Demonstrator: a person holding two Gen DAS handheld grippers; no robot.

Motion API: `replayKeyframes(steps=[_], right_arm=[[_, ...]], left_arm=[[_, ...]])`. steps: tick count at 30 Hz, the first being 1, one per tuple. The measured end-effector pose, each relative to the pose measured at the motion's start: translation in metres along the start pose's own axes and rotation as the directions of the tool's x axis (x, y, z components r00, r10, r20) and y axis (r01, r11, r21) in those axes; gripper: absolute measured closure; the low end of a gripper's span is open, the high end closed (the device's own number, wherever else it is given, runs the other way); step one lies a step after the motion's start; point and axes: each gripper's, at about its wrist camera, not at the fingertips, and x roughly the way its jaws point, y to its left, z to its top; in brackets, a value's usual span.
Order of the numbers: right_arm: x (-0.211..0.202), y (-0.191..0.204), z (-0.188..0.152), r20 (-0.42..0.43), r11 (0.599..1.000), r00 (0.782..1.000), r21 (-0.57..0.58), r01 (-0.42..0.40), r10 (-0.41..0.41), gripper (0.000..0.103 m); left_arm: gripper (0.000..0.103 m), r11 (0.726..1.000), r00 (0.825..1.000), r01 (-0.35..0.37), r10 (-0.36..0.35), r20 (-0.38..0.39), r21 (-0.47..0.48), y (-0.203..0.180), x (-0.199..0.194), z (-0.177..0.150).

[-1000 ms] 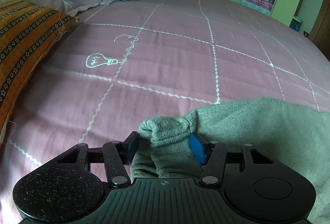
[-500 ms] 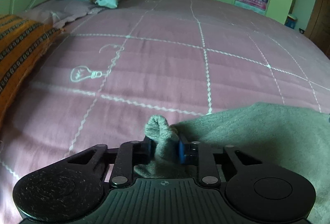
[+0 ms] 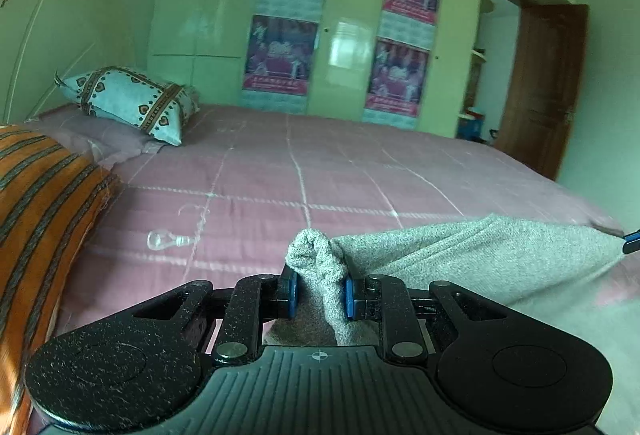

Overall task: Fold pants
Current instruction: 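Lift the waistband and fold it over toward the pant cuffs with both tools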

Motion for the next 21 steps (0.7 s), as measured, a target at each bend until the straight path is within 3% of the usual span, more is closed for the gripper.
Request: replayKeyframes(steps=[2,3,4,5,6,10,13,15,17,21], right_arm=[[-0.015,0.026,-0.016,-0.017,1.000,1.000,-0.016,0.004,-0.004,0.103],[-0.022,0.040,-0.029,-0.024,0.999,0.999,-0.031,0.022,-0.023,0.103],[-0.027,0.053,-0.040,-0.025,0.999,0.999,-0.032,0.038,-0.039,0.103],[-0.033,0.065,-0.054,-0.029,0.998,0.998,-0.019,0.052,-0.052,0.085],[-0.039,0.074,-0.067,-0.032,0.998,0.998,0.010,0.056,-0.056,0.082],[-0.061,0.087,-0.101,-0.027,0.977,0.998,0.204,0.056,-0.052,0.085],[-0.073,0.089,-0.110,-0.001,0.956,0.997,0.284,0.075,-0.078,0.085],[-0.077,0.086,-0.109,0.013,0.948,0.994,0.302,0.097,-0.106,0.084],[-0.075,0.082,-0.105,0.018,0.942,0.993,0.319,0.109,-0.121,0.084],[-0.074,0.078,-0.102,0.030,0.914,0.987,0.382,0.133,-0.157,0.083]], left_arm=[[0.076,1.000,0.999,0.004,-0.004,-0.039,-0.002,-0.005,-0.019,-0.021],[0.062,1.000,0.998,-0.008,0.007,-0.066,-0.023,-0.004,-0.028,-0.033],[0.041,0.997,0.996,-0.045,0.040,-0.083,-0.059,-0.003,-0.039,-0.047],[0.033,0.993,0.993,-0.077,0.069,-0.096,-0.086,-0.002,-0.049,-0.057],[0.029,0.987,0.992,-0.096,0.084,-0.098,-0.132,0.001,-0.061,-0.069],[0.029,0.943,0.975,-0.188,0.146,-0.165,-0.275,0.004,-0.101,-0.104],[0.029,0.890,0.966,-0.235,0.168,-0.198,-0.392,0.000,-0.123,-0.116],[0.029,0.849,0.974,-0.214,0.148,-0.173,-0.483,-0.006,-0.129,-0.118],[0.029,0.791,0.983,-0.178,0.118,-0.140,-0.585,-0.014,-0.133,-0.119],[0.029,0.741,0.990,-0.137,0.089,-0.106,-0.657,-0.030,-0.131,-0.127]])
